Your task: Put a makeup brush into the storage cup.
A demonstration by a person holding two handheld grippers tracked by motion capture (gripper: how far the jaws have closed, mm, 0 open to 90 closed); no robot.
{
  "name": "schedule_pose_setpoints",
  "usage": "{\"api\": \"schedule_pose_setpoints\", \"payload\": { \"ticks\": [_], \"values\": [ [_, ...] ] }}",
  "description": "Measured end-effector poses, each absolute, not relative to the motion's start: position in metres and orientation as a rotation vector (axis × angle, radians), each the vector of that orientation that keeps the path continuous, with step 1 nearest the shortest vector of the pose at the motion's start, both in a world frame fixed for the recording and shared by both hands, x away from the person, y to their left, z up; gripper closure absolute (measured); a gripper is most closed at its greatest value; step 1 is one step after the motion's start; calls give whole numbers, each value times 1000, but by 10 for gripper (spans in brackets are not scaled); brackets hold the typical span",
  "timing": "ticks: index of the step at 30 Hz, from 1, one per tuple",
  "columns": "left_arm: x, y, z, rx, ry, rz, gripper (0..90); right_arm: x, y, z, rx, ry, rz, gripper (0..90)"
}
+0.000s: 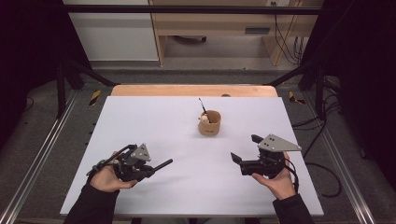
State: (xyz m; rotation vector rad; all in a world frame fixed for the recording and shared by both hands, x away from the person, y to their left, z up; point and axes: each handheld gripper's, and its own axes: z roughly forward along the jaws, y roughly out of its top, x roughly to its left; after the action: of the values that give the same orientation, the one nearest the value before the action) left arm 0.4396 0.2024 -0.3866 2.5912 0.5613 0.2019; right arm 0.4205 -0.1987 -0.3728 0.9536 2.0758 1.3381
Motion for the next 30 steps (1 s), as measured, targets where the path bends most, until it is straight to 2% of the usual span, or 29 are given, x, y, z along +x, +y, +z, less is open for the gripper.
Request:
{"api": "schedule_pose_setpoints", "payload": {
  "ticks": [11,30],
  "values": [
    [440,190,-363,2572,483,201,786,419,-185,-360,881,2132,1276,77],
    [446,165,-349,2575,409,182,786,418,-148,-349,726,2257,1175,80]
  ]
}}
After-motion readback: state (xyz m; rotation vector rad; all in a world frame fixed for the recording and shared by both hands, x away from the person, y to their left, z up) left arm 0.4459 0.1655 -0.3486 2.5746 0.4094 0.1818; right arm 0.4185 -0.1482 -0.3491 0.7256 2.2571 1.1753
